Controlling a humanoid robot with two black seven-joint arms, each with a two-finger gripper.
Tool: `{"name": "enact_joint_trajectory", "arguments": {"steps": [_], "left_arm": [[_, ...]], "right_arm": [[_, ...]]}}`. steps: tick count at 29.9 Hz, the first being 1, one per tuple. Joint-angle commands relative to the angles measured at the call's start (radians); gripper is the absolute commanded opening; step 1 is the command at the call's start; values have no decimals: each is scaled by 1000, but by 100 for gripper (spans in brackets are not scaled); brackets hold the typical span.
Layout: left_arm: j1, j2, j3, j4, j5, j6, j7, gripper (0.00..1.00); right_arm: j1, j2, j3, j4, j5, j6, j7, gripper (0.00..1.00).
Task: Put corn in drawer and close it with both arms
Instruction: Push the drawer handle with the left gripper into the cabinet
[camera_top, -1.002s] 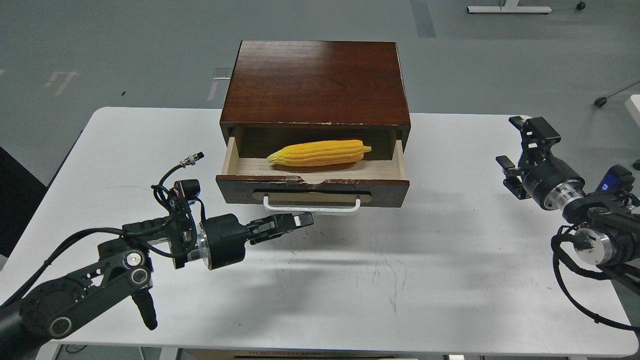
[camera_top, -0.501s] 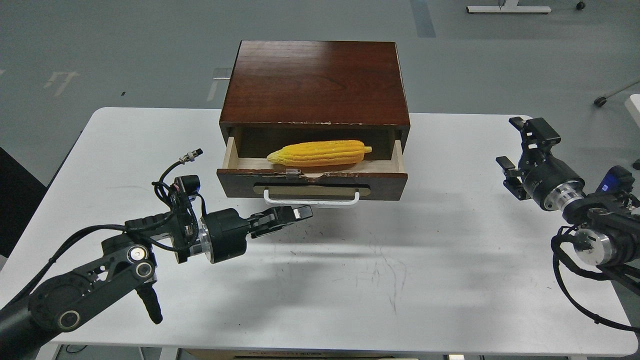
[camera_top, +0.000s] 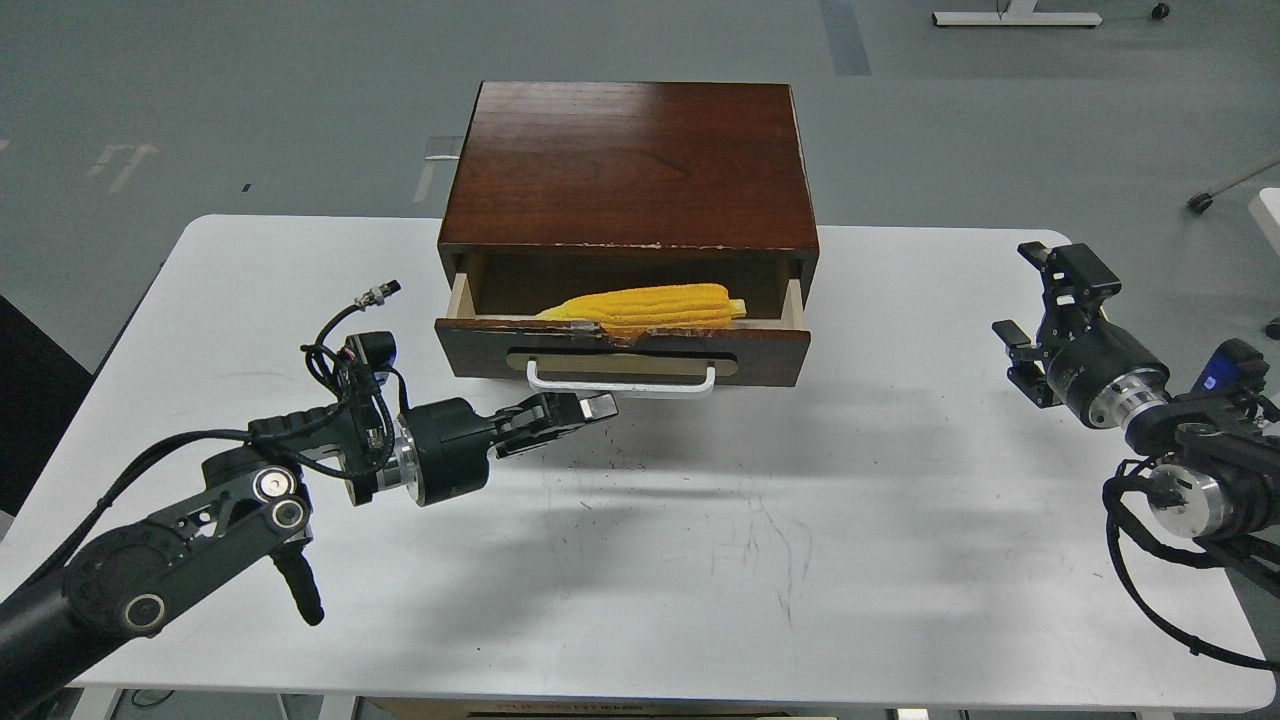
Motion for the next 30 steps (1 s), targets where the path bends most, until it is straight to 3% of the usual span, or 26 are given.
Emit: {"name": "enact_joint_trajectory", "arguments": {"steps": [1, 30], "left_arm": [[-13, -15, 3, 31, -2, 0, -2, 0], [-105, -78, -2, 184, -59, 3, -2, 0]], "right_arm": [[-1, 0, 0, 0, 0, -1, 0, 100], [-29, -2, 0, 0, 0, -3, 0, 100]]}}
